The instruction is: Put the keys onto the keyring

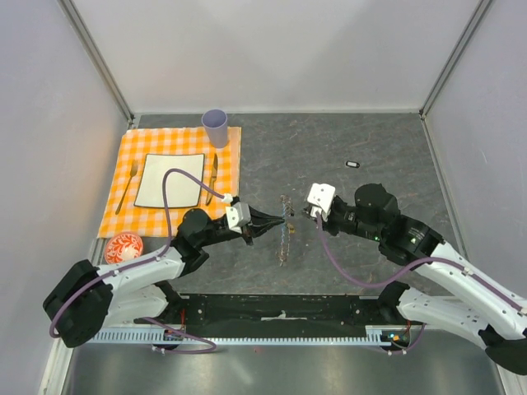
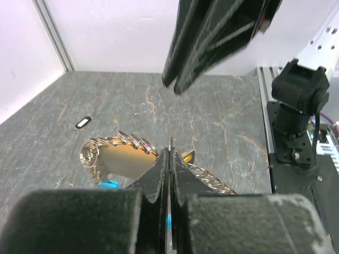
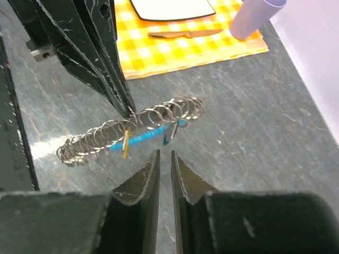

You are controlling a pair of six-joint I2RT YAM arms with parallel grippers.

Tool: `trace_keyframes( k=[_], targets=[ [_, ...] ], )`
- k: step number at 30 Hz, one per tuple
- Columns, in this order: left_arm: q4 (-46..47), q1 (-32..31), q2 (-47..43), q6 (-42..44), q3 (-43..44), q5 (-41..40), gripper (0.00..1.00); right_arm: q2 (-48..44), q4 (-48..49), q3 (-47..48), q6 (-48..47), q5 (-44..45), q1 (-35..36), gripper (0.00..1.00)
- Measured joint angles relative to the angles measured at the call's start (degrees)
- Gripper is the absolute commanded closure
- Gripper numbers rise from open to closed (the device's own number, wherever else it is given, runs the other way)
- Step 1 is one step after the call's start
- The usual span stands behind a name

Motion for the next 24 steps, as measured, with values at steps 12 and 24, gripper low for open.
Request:
trace_keyframes(
  k=[12, 24],
  targets=[
    [14.8, 0.0, 1.7, -6.7, -1.2, -0.3, 0.98, -0.5, 15.6, -11.0, 11.8, -11.8, -4.9, 0.75],
    [15.7, 0.0, 1.7, -6.9, -1.3, -0.3, 0.98, -1.5, 21.4, -11.0, 15.4, -16.3, -7.5, 0.72]
  ],
)
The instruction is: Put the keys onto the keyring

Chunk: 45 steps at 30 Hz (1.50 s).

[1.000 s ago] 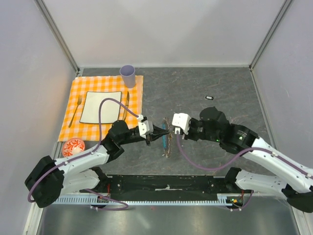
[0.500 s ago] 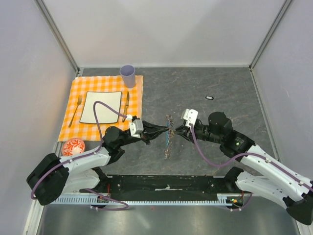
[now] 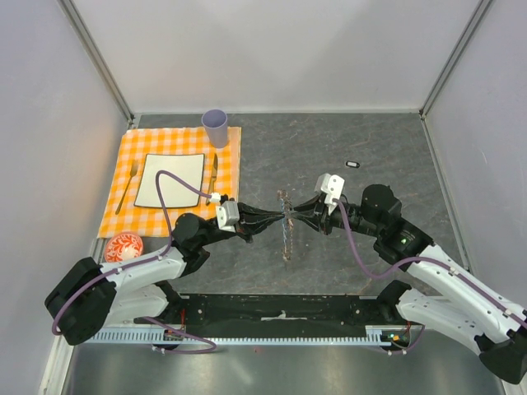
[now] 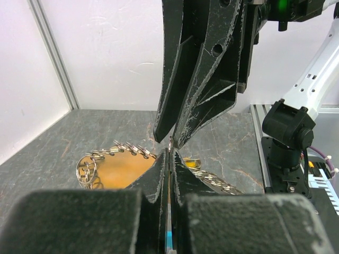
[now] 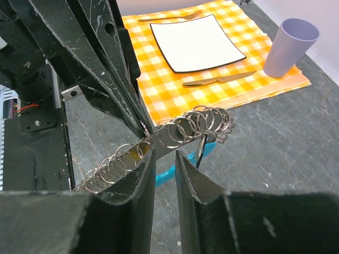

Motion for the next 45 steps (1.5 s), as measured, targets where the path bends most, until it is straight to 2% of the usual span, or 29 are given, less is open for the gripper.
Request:
trace_keyframes(
  k=[11, 14, 17, 21, 32, 43, 45],
  targets=[
    [1.2, 0.0, 0.0, 0.0, -0.1, 0.2, 0.98, 1.2, 1.1, 0.0, 1.9, -4.7, -1.2, 0.72],
    [1.8, 0.0, 0.0, 0.0, -0.2, 0.8, 0.98, 1.6, 1.9, 0.0, 2.3, -5.8, -1.5, 0.75],
    [2.7, 0.0, 0.0, 0.0, -0.2, 1.0, 0.98, 1.6, 3.1, -0.2, 2.9, -6.9, -1.9, 0.83],
    [3.3, 0.0, 0.0, 0.0, -0.3, 1.4, 0.98, 1.6, 4.9, -1.1, 4.1, -8.8, -2.7, 1.0],
    [5.4, 0.1, 0.0, -0.1, -0.9, 2.6, 0.98, 3.1, 8.1, -1.9, 7.0, -14.6, -4.2, 1.0],
    [7.3, 0.6, 2.5, -2.1, -0.9, 5.8, 0.98, 8.7, 13.9, -3.6, 13.3, -19.5, -5.3, 1.0],
    [8.3, 0.7, 3.5, -2.8, -0.9, 6.4, 0.98, 8.9, 15.2, -4.2, 14.5, -19.4, -5.5, 0.95]
  ],
)
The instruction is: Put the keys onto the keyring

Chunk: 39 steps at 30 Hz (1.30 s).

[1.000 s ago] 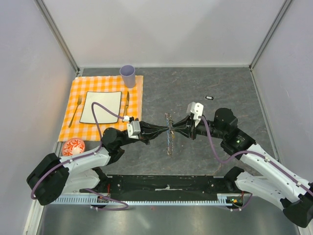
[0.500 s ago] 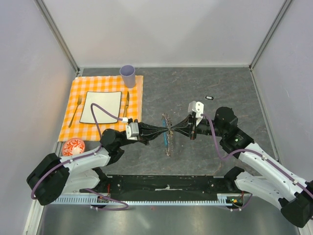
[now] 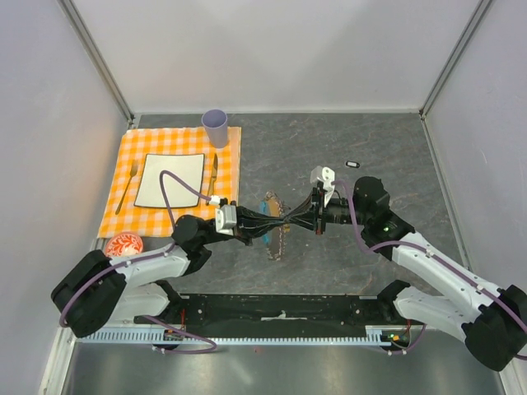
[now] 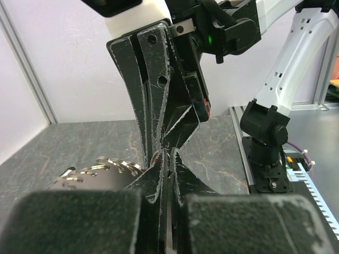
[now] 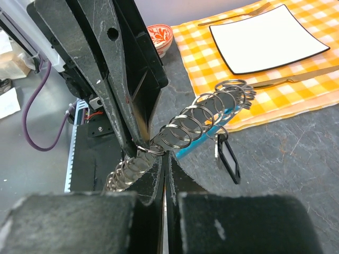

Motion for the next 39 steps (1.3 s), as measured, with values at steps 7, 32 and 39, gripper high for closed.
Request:
trace_keyframes(
  k=[7, 32, 39],
  targets=[
    [1.5, 0.0, 1.8, -1.3, 0.0, 0.0, 0.98, -1.4, -1.9, -0.5, -1.3, 2.3, 0.0, 0.76],
    [0.2, -0.2, -1.5, -1.0, -0.4, -2.3, 0.98, -6.6, -10.8, 2.7, -15.3, 3.0, 1.2, 0.71],
    [0.2, -0.2, -1.5, -1.0, -0.4, -2.3, 0.98, -5.1, -10.3, 2.8, -15.1, 1.2, 1.2, 0.73]
  ],
)
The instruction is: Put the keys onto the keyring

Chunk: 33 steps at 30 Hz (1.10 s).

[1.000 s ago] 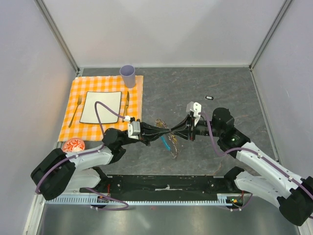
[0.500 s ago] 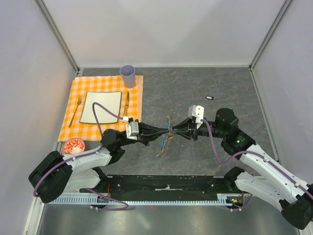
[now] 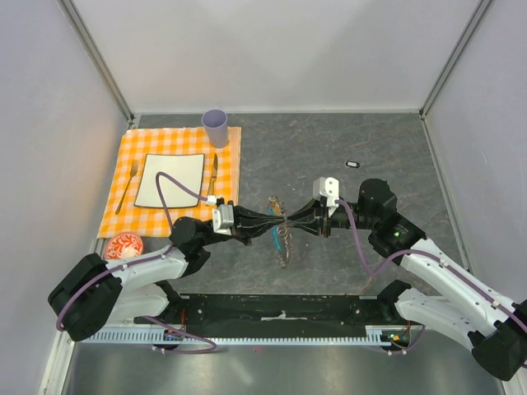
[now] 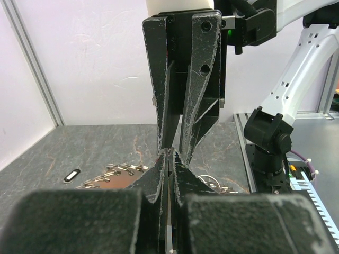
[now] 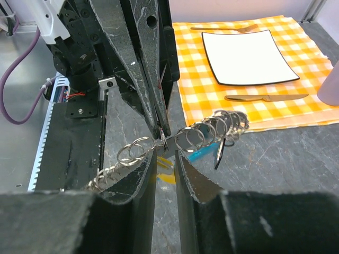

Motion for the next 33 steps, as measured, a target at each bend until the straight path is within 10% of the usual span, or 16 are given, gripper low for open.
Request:
trace_keyframes(
  k=[16, 23, 33],
  targets=[
    [-0.2, 0.1, 0.2, 0.0, 0.0, 0.1, 0.98, 0.8, 2.4, 0.0, 0.7, -0.3, 0.0, 1.0],
    [-3.1, 0.1, -1.9, 2.0, 0.0, -0.7, 0.53, 2.3, -13.0, 9.1, -4.5, 4.2, 0.3, 1.0],
    [-13.7, 0.1, -10.1, 7.1, -2.8, -8.6, 0.4, 15.1, -40.0, 35.3, -11.4, 27.5, 5.0, 1.0]
  ],
)
